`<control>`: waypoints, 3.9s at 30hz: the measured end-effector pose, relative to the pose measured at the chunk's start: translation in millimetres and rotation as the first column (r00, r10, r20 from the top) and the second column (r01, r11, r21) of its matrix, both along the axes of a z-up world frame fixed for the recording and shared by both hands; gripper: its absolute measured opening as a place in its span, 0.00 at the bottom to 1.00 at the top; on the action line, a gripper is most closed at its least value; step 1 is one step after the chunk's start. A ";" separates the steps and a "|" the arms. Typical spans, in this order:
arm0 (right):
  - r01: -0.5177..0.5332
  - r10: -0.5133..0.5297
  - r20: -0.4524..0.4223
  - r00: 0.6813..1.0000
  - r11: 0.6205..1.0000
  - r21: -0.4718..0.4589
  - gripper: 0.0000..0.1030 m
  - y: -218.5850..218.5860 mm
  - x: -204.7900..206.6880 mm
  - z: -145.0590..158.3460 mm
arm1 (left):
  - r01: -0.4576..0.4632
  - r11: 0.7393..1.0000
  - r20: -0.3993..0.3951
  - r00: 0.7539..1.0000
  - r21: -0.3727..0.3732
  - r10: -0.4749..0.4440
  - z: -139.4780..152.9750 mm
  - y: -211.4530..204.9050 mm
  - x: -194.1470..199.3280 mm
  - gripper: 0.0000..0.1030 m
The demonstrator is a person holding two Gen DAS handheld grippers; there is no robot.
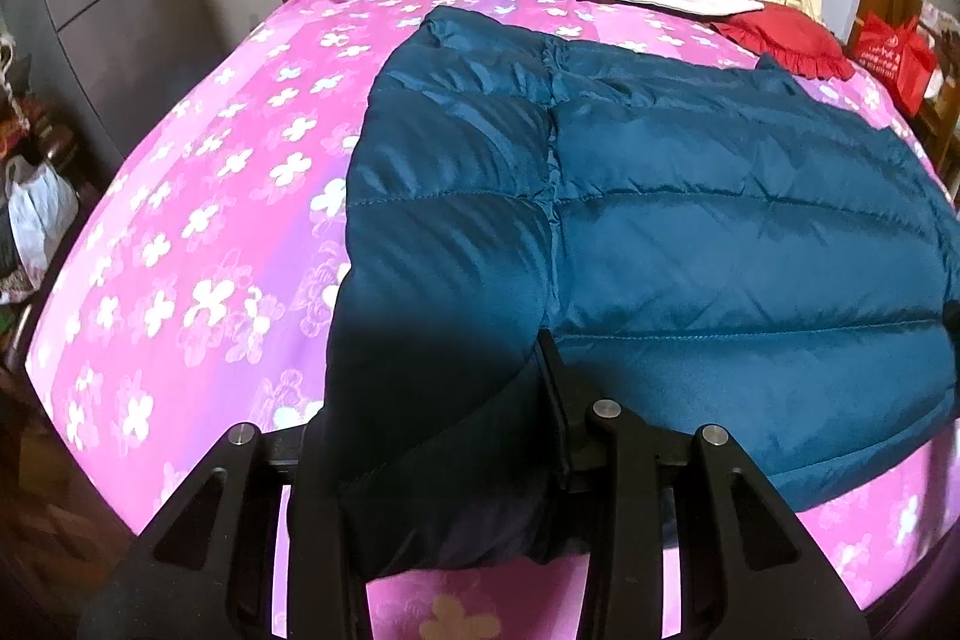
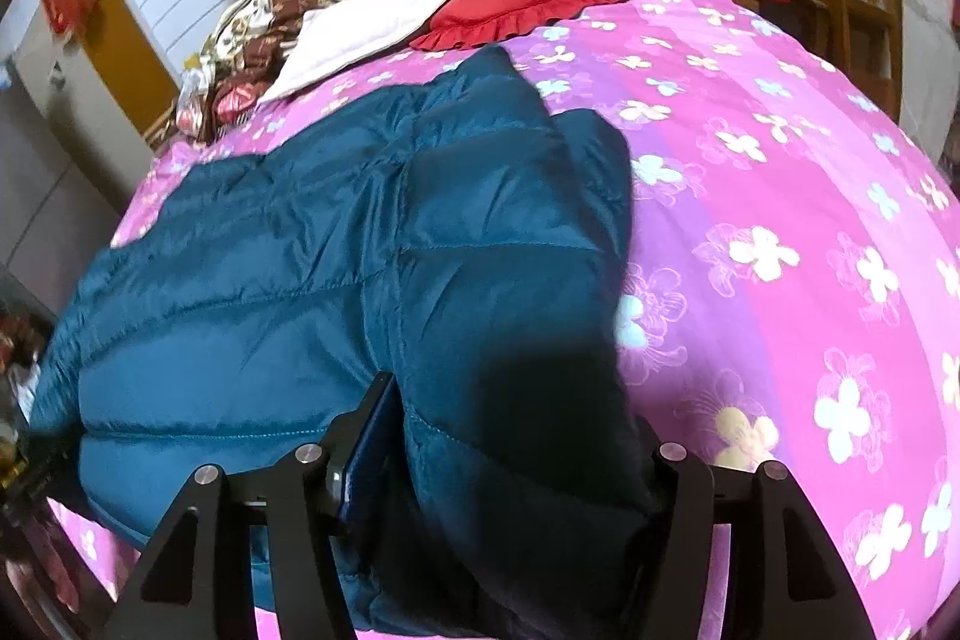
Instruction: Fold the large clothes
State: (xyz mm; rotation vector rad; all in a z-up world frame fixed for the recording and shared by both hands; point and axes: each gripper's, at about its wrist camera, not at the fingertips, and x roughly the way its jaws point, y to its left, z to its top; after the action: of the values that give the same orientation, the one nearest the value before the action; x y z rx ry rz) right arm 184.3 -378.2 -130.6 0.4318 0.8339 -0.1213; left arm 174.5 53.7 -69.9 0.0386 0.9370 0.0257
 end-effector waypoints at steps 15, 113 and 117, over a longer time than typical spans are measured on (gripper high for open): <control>0.009 0.014 0.114 0.993 0.981 -0.195 0.71 20.2 -46.5 52.7 | -0.005 0.988 -0.021 1.000 -0.153 0.001 16.3 23.5 -7.7 0.35; -0.143 0.157 0.020 0.987 0.941 -0.305 0.87 135.9 -21.2 1.1 | 0.114 0.991 0.033 0.993 -0.074 -0.112 -26.8 -27.8 -36.1 0.67; -0.143 0.157 0.023 0.987 0.941 -0.307 0.87 128.6 -41.3 4.2 | 0.123 0.985 0.021 0.992 -0.123 -0.121 -27.3 -12.5 -61.0 0.67</control>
State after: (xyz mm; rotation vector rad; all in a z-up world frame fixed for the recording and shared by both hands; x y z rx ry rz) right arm 142.9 -249.6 -126.3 0.0787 0.7825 -0.0959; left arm 113.5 41.2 -97.2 -0.0196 0.9196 -0.1457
